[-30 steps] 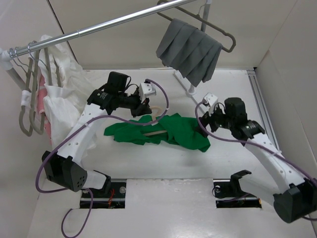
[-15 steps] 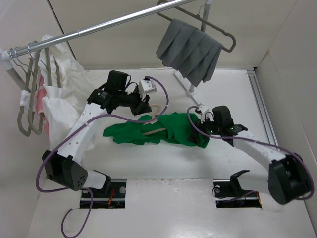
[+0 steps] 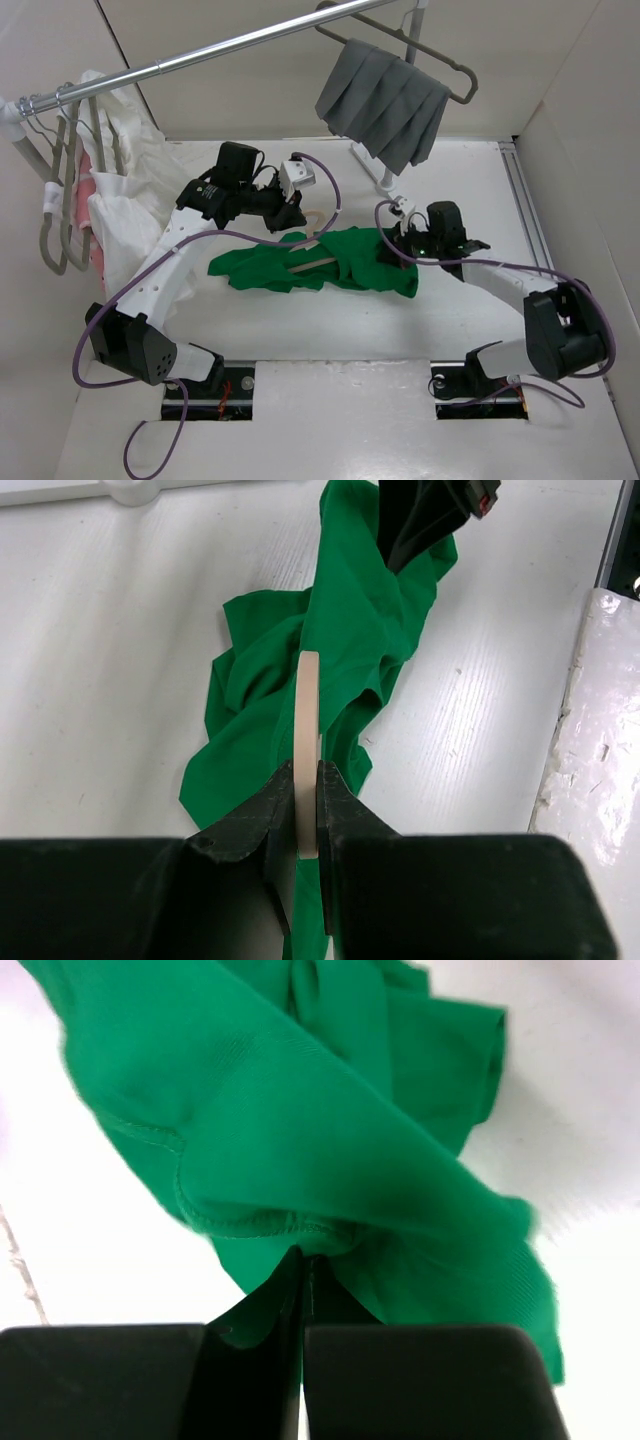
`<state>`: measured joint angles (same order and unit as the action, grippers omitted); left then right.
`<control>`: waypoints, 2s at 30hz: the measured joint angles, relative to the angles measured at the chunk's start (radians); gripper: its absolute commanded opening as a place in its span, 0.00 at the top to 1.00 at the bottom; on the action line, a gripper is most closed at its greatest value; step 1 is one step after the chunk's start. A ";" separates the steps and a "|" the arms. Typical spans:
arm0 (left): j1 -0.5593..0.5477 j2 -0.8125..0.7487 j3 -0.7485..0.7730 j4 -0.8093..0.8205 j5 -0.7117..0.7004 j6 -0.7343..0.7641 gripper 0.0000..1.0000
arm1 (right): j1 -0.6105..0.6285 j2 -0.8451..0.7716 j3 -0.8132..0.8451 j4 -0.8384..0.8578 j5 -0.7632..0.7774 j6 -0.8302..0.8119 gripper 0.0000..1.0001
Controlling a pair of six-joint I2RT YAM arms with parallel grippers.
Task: Place the t-shirt on the hanger
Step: Place tshirt on hanger
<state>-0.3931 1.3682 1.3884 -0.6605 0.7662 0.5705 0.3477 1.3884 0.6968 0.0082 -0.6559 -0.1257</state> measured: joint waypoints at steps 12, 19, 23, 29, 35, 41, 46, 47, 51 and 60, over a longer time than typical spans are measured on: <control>0.000 0.000 0.000 -0.074 0.003 0.175 1.00 | -0.268 -0.266 0.085 -0.115 -0.071 -0.023 1.00; 0.000 0.000 0.004 -0.123 0.050 0.247 1.00 | -0.269 -0.137 0.161 -0.290 -0.070 -0.157 1.00; 0.000 0.000 0.042 -0.191 0.087 0.316 1.00 | -0.294 -0.129 0.167 -0.370 -0.067 -0.206 1.00; -0.023 0.000 0.080 -0.325 0.133 0.478 1.00 | -0.335 -0.066 0.284 -0.450 -0.101 -0.275 0.00; -0.033 0.000 0.080 -0.360 0.150 0.497 1.00 | -0.335 -0.072 0.344 -0.541 -0.123 -0.398 0.00; -0.032 0.000 0.081 -0.296 0.146 0.444 1.00 | -0.249 -0.247 0.349 -0.579 -0.151 -0.494 0.00; -0.032 0.000 0.105 -0.282 0.144 0.441 1.00 | 0.003 -0.248 0.362 -0.588 -0.170 -0.562 0.00; -0.032 0.000 0.109 -0.279 0.145 0.441 1.00 | 0.040 -0.219 0.372 -0.594 -0.162 -0.575 0.02; -0.032 0.000 0.113 -0.269 0.143 0.438 1.00 | 0.157 -0.099 0.399 -0.618 -0.103 -0.616 0.08; -0.003 0.000 0.113 -0.237 0.196 0.372 1.00 | 0.191 -0.059 0.399 -0.554 -0.020 -0.584 0.80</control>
<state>-0.3965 1.3678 1.5013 -0.8974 0.9627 0.9428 0.5385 1.3296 1.0962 -0.5457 -0.6762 -0.7101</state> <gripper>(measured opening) 0.062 0.229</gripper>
